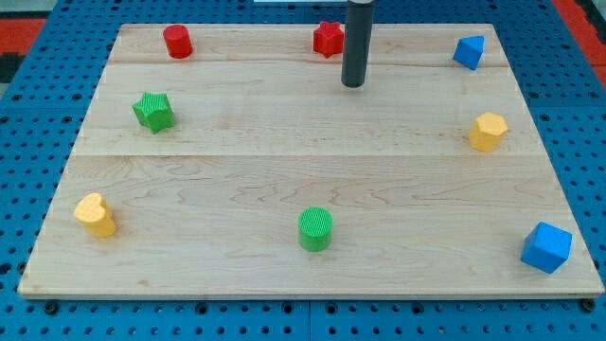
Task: Push the red circle left to the red star
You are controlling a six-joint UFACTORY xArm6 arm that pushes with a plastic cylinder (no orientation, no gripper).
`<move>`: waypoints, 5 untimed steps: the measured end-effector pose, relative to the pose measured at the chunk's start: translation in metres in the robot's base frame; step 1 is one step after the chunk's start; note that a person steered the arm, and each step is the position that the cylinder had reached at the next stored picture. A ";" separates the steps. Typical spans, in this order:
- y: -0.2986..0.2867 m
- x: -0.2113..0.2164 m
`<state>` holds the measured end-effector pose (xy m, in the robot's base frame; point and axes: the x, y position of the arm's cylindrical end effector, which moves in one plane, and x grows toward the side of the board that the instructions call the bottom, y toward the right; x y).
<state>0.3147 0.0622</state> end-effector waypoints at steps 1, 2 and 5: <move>-0.058 -0.005; -0.138 -0.010; -0.311 -0.073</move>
<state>0.2415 -0.2485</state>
